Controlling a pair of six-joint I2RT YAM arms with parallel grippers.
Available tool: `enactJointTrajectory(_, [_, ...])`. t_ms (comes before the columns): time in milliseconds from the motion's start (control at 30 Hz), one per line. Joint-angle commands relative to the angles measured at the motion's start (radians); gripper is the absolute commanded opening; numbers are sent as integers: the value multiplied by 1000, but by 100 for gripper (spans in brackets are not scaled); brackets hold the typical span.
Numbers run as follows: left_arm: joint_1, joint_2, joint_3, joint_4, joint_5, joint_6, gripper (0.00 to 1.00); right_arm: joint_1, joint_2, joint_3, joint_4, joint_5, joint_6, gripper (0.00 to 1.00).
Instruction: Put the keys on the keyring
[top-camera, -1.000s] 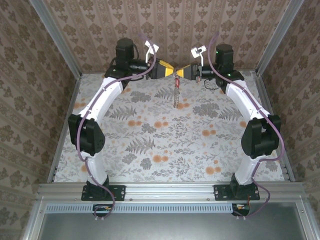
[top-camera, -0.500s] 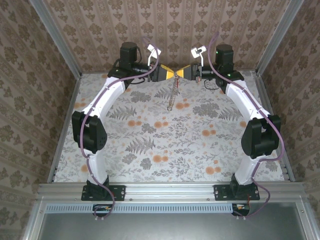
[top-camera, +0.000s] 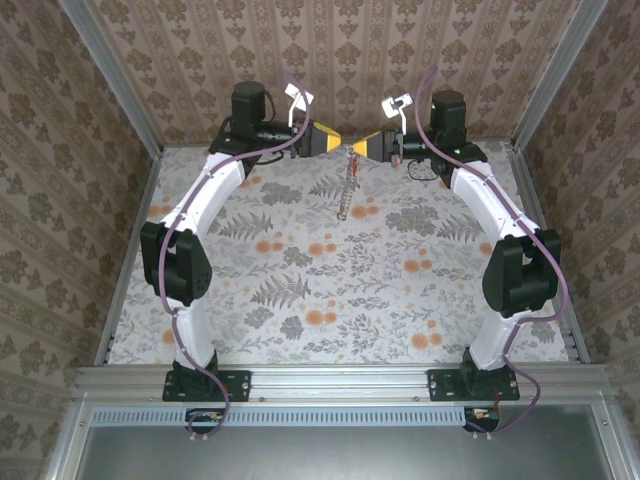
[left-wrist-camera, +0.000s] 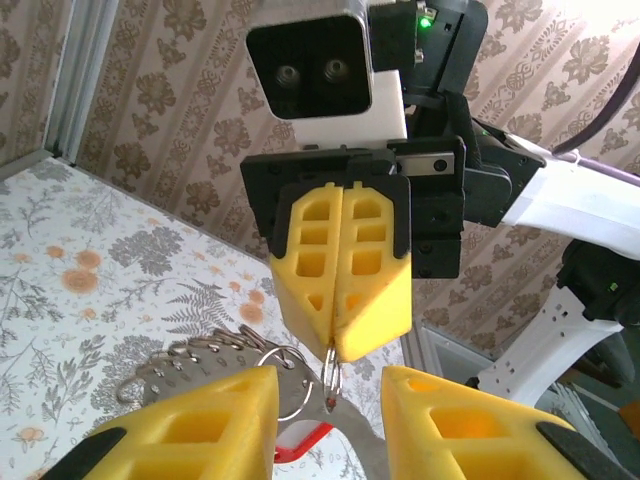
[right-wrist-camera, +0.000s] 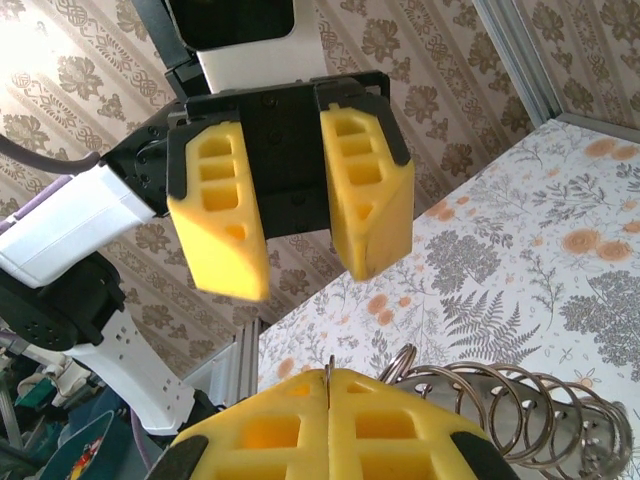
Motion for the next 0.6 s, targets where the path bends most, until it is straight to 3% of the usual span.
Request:
enactJointTrajectory(0, [-9, -5, -4, 34, 1, -14, 33, -3, -12, -9, 52, -24, 12, 0])
enactJointTrajectory(567, [-56, 32, 15, 0, 17, 6, 32, -6, -17, -16, 58, -17, 10, 0])
